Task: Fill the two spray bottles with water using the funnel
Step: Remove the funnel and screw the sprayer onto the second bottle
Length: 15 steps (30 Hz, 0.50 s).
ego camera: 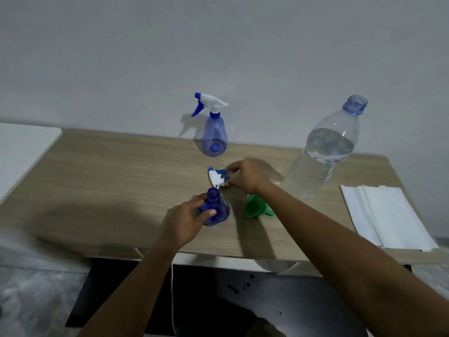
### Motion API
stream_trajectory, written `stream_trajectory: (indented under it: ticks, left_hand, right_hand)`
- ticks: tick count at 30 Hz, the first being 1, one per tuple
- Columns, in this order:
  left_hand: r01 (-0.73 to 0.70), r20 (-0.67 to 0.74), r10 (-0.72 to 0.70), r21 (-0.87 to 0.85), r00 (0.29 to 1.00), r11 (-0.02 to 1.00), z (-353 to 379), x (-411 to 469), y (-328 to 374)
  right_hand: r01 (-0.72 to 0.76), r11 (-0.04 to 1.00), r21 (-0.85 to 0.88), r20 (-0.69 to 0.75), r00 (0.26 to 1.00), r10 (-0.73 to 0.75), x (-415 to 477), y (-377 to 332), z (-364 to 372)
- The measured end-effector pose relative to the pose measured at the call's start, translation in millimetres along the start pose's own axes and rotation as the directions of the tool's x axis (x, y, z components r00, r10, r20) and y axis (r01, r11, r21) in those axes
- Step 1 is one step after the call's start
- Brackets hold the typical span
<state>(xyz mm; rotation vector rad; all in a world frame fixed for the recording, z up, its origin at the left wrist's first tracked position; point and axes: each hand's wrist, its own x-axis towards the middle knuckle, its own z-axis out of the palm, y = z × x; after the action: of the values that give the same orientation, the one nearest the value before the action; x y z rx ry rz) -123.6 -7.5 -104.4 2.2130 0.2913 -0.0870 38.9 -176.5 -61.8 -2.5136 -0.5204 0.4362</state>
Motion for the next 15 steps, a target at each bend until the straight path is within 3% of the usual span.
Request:
stream_trajectory:
  ticks: [3,7,15]
  left_hand:
    - [0.005,0.017,-0.005,-0.024,1.000,1.000,-0.1,1.9,2.5]
    - [0.000,-0.006,0.000,-0.020,1.000,1.000,-0.7,-1.7,7.4]
    - [-0.040,0.010,0.040,-0.036,0.999,0.999,-6.0,-3.3,9.3]
  right_hand:
    - [0.021,0.993,-0.114,0.090,0.996,-0.011,16.7,-1.1,10.4]
    - [0.080,0.955,-0.284,0.106,0.993,-0.052,24.7,-3.2,21.2]
    - [0.130,0.961,-0.246,0.119,0.988,-0.103,23.3,-6.6,14.6]
